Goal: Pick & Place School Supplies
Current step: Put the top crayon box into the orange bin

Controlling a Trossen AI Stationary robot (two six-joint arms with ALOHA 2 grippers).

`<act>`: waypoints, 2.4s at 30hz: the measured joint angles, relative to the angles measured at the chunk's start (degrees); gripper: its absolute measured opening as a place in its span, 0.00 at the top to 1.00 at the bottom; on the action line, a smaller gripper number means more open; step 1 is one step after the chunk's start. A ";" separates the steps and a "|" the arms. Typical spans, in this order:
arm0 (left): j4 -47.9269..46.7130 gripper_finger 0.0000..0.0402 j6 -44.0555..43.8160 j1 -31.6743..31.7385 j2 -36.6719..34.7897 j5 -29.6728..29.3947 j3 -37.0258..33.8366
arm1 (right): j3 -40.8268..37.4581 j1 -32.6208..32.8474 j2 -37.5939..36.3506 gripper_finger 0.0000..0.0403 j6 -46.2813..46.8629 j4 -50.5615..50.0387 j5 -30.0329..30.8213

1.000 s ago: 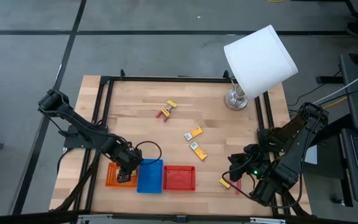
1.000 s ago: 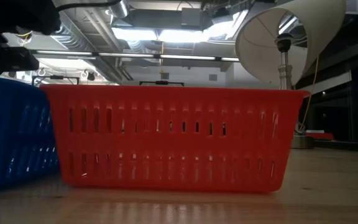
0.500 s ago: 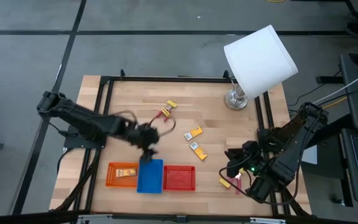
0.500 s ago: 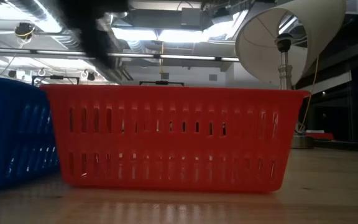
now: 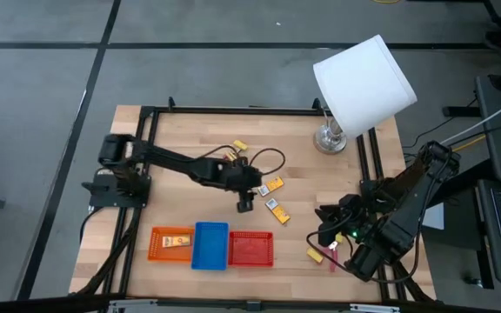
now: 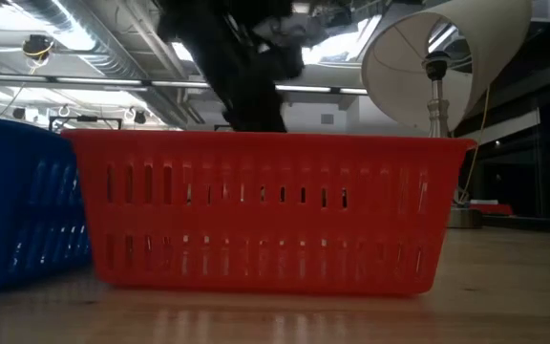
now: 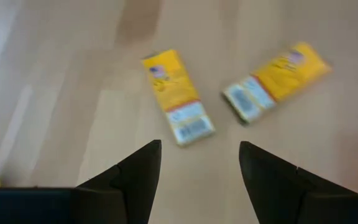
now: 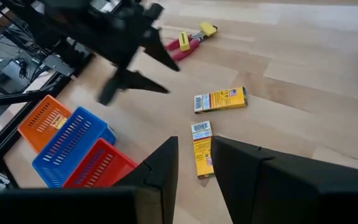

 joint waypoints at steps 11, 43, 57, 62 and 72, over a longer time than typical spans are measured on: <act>5.01 0.45 -11.12 -0.60 9.37 -2.23 5.07 | 0.00 1.02 -0.12 0.76 0.10 -0.80 -0.39; 5.81 0.60 -18.29 1.38 15.84 -4.81 5.36 | 0.00 1.99 -0.16 0.76 2.51 -1.02 -0.39; -8.09 0.62 -10.53 4.81 4.46 -1.32 5.12 | 0.00 1.99 -0.14 0.76 3.86 -1.54 0.45; -19.88 0.62 -9.13 2.30 -4.54 4.19 3.41 | 0.00 1.55 -0.16 0.76 4.00 -2.14 3.85; -31.52 0.63 -40.49 -13.20 -31.19 1.71 -14.73 | 0.00 0.74 -0.14 0.76 3.99 -2.31 6.29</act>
